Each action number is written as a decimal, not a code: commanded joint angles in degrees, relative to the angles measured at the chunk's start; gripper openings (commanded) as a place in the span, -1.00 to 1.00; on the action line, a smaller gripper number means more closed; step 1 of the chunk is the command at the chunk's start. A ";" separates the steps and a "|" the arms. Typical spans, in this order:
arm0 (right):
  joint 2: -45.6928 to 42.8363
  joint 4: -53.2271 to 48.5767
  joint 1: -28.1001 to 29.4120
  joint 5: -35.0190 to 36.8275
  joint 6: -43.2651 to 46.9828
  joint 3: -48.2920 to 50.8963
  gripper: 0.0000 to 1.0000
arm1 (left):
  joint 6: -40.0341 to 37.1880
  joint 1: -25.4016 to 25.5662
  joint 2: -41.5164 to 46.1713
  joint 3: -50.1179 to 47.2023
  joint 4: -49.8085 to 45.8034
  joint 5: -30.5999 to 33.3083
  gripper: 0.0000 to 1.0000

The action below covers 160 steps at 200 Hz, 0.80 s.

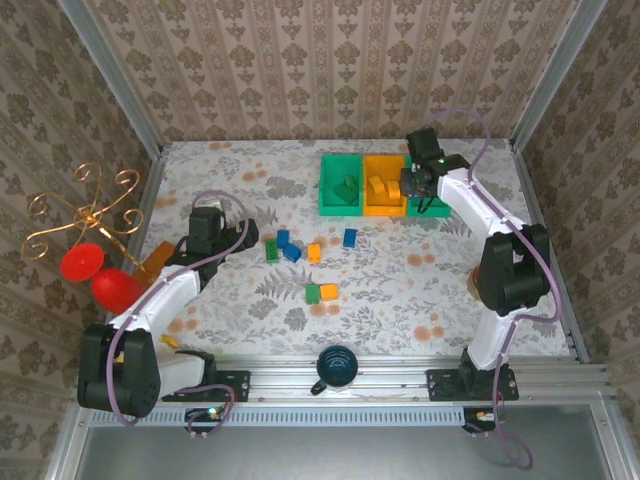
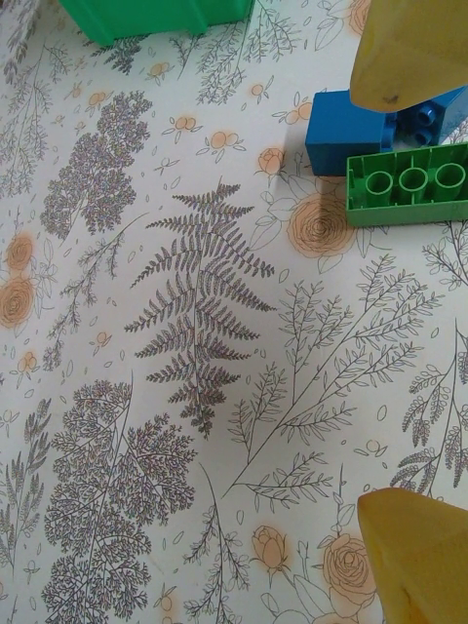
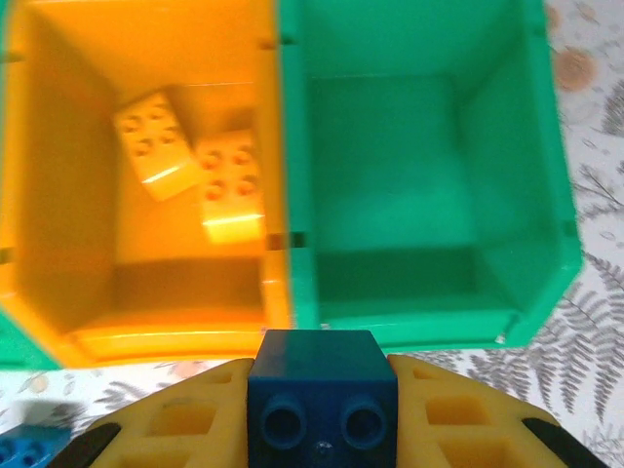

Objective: Sort the legos into containers by color
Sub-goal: Place the lego in the container.

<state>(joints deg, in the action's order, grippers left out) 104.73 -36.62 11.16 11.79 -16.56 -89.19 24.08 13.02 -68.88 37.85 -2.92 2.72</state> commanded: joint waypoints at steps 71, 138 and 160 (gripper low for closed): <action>6.54 1.39 -6.49 -2.50 -2.23 -1.98 -0.81 | 1.19 -0.44 0.73 -0.14 -0.33 -0.98 1.00; 12.13 0.67 -6.82 -2.21 -1.30 -6.06 -0.64 | 1.04 -0.40 1.46 -0.23 -0.68 -0.90 1.00; 13.18 0.59 -6.85 -1.70 -0.96 -7.15 -0.52 | 0.94 -0.43 1.38 -0.23 -0.86 -0.79 1.00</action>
<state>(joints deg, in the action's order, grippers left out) 116.36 -35.31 4.69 9.85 -18.11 -93.80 24.08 13.02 -68.73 37.85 -3.03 2.50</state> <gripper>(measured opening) 0.301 0.998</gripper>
